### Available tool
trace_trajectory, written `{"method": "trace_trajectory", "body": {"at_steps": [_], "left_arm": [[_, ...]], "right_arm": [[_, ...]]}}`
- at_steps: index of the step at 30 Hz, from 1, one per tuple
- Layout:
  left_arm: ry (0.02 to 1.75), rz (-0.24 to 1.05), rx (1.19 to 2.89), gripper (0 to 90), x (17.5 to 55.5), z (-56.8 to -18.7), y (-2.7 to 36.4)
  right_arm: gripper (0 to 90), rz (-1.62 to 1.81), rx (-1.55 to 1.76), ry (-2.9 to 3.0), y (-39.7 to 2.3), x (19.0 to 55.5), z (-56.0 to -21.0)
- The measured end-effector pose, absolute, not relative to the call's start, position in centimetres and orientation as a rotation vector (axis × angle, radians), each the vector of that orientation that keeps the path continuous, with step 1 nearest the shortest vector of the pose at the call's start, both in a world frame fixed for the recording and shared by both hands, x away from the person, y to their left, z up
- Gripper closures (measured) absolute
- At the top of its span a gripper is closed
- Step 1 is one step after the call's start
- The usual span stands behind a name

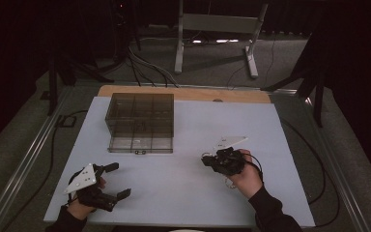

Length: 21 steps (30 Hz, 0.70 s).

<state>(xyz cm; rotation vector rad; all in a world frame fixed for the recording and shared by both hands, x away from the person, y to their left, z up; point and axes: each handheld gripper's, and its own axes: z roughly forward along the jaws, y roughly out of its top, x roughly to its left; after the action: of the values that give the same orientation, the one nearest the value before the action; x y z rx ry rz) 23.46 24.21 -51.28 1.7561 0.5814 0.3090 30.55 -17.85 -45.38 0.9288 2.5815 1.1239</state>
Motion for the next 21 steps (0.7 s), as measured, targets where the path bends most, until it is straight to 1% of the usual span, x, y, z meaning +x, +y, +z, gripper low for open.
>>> {"method": "trace_trajectory", "body": {"at_steps": [13,21], "left_arm": [[0.577,0.315,1.763,0.6,23.4,-51.2,24.2],[0.568,0.31,1.763,0.6,23.4,-51.2,24.2]], "right_arm": [[85.4,1.15,0.852,2.598,-15.0,31.7,-43.8],[85.4,1.173,0.822,2.618,-13.2,32.6,-43.4]]}}
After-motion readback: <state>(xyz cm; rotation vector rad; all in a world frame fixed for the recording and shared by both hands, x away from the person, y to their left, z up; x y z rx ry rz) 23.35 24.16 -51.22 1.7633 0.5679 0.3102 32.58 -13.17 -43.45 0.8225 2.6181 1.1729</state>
